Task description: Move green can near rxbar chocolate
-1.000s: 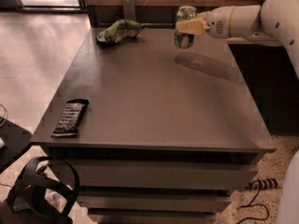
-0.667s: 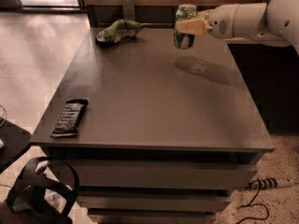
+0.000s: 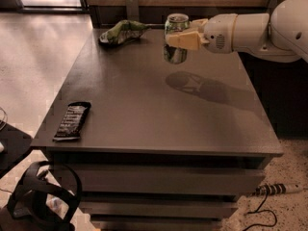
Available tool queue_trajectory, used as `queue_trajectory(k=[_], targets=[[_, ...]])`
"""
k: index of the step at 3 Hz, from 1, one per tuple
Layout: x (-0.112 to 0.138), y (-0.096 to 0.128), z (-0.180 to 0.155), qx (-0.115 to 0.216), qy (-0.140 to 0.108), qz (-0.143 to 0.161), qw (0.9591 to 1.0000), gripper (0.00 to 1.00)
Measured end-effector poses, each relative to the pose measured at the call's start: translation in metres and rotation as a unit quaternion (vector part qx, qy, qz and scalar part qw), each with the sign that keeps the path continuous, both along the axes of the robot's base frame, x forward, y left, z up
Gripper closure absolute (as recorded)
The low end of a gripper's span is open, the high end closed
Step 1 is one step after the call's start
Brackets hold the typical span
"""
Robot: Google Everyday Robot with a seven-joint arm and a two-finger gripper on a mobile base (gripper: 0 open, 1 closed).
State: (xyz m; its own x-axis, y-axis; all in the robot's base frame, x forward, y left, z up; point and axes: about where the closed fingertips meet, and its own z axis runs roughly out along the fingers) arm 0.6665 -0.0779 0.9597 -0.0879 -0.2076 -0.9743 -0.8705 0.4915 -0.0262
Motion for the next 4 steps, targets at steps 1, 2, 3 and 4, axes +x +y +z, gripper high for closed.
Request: queue_trajectory(k=[1,2,3,4], targets=[[-0.036,0.026,-0.002,0.000,-0.004,0.032,0.9995,1.00],[-0.073,0.053,-0.006,0.003,0.001,0.061,0.9982,1.00],[-0.109,0.081,-0.016,0.005,0.009,0.089,0.9960,1.00],[-0.137,0.104,-0.027,0.004,0.010,0.120,0.9927,1.00]])
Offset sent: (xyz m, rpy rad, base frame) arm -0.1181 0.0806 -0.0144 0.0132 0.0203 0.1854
